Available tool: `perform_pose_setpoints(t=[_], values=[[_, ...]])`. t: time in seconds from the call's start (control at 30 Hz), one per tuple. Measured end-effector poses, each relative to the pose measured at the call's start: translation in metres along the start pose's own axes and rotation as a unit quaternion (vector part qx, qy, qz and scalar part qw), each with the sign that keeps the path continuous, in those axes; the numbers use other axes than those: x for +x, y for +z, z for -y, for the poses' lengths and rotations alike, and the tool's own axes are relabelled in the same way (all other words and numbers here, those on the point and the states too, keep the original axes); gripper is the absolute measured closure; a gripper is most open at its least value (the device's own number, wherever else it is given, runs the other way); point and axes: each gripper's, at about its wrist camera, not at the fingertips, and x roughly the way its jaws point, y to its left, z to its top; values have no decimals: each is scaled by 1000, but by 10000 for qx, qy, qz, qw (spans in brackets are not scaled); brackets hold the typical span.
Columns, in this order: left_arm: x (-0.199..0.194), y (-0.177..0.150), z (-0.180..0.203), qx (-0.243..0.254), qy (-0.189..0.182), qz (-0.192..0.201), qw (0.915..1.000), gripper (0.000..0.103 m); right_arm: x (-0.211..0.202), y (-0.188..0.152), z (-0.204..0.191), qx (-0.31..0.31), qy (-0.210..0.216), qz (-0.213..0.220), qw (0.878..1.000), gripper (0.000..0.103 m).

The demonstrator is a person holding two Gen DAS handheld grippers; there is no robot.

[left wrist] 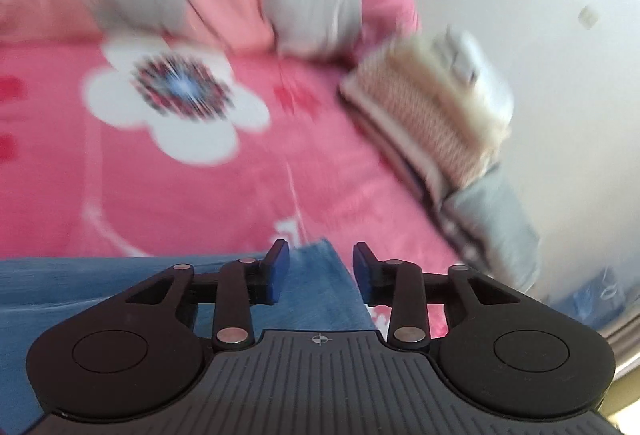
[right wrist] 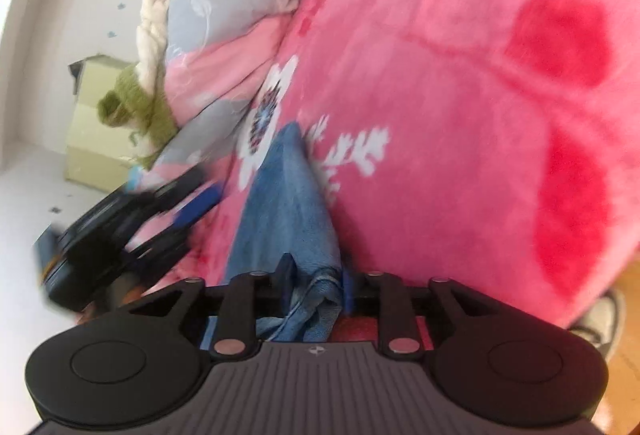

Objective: Fold clothes

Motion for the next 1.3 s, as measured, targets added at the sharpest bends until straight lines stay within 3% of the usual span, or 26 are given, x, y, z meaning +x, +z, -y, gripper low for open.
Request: perform_pose_setpoints(t=[0.17, 0.3, 0.4, 0.5, 0.67, 0.83, 0.9, 1.0, 1.1, 1.3], values=[[-90, -22, -28, -7, 659, 374, 9971, 66, -34, -13, -24, -571, -921, 877, 9902, 73], [-161, -42, -52, -12, 1273, 623, 9899, 66, -21, -33, -68, -1211, -776, 869, 9858, 73], [-203, -64, -72, -220, 1584, 896, 9831, 66, 2, -59, -109, -1869, -502, 575, 9794, 73], [-215, -82, -86, -263, 1777, 1042, 9782, 66, 33, -88, -147, -2410, -209, 116, 9702, 73], [-234, -112, -108, -334, 2097, 1284, 9687, 66, 79, -136, -195, -3395, -141, -271, 9401, 74], [-253, -141, -130, -398, 2398, 1519, 9580, 66, 106, -169, -190, -4002, -755, -241, 9130, 74], [-251, -143, -132, -350, 2334, 1550, 9593, 66, 119, -177, -175, -4133, -987, -434, 9042, 75], [-248, -146, -136, -277, 2238, 1597, 9611, 66, 120, -186, -170, -4368, -1027, -308, 8931, 75], [-244, -150, -140, -204, 2141, 1643, 9627, 66, 119, -189, -175, -4426, -1140, -314, 8889, 75], [-238, -156, -148, -58, 1947, 1734, 9654, 66, 113, -191, -190, -4322, -1211, -281, 8932, 74]])
